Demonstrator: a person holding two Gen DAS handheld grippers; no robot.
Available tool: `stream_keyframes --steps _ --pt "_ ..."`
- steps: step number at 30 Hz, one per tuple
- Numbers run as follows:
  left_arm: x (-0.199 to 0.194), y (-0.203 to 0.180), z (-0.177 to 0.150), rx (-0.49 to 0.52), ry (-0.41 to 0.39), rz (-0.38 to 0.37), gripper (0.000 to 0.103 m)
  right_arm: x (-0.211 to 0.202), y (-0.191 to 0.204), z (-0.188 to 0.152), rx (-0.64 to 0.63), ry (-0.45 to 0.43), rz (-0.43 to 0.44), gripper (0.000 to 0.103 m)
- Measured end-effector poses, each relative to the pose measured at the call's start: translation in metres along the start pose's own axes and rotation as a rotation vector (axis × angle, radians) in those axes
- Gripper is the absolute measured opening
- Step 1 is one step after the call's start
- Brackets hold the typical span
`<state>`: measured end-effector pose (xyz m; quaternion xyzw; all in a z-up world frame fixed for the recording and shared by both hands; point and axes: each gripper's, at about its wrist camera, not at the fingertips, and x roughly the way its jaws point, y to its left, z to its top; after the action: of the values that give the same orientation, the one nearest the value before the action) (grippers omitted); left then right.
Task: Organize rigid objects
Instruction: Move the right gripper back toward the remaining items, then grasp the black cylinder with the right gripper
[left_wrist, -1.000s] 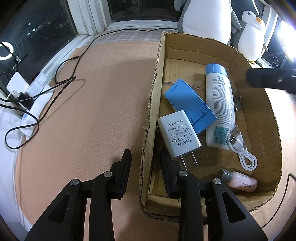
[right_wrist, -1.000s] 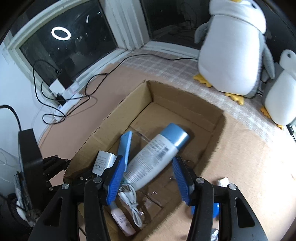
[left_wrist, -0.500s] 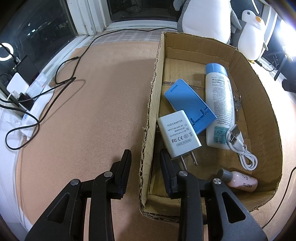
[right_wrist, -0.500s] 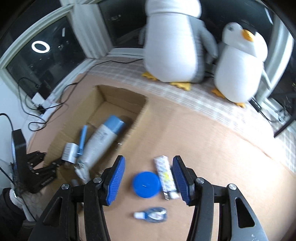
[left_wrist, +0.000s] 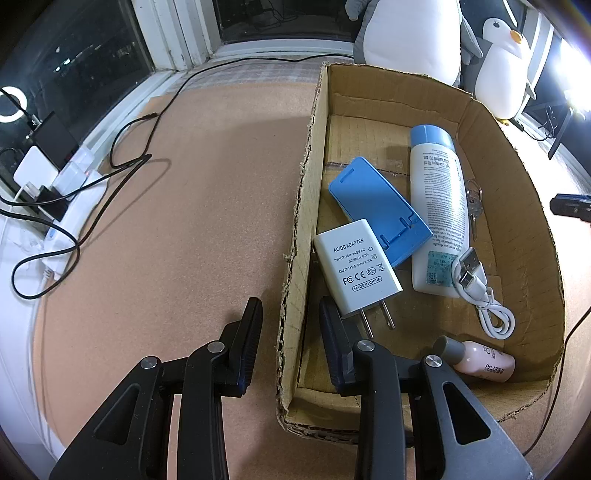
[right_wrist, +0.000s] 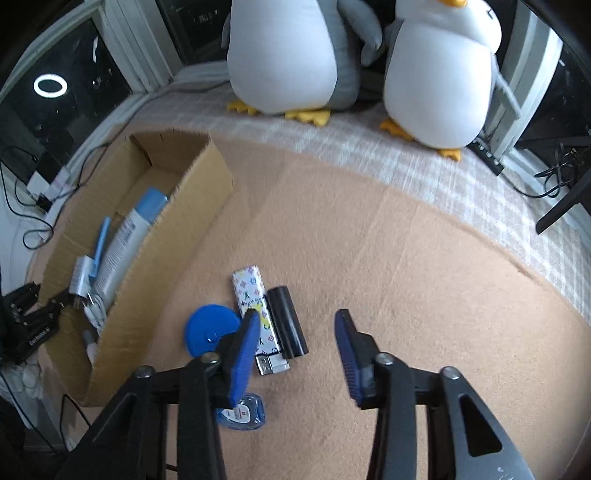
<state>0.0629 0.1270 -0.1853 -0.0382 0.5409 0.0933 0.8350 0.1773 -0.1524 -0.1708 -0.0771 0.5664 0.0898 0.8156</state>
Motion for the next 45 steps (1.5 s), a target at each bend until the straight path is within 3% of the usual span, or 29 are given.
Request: stream_keyframes --steps 26,30,37,45 --pt "0.001 -0.001 0.000 -0.002 0.001 0.000 0.030 0.035 0.000 0.003 -0.019 0.077 -0.044 0.021" --pt "0.001 0.000 0.000 -0.001 0.000 0.000 0.030 0.035 -0.004 0.004 -0.014 0.077 -0.049 0.015" --pt "0.001 -0.001 0.000 -0.001 0.001 0.001 0.030 0.031 -0.006 0.002 0.008 0.059 -0.054 0.015" --pt "0.001 -0.001 0.000 -0.001 0.000 0.001 0.030 -0.005 0.007 0.002 0.010 -0.024 -0.019 0.015"
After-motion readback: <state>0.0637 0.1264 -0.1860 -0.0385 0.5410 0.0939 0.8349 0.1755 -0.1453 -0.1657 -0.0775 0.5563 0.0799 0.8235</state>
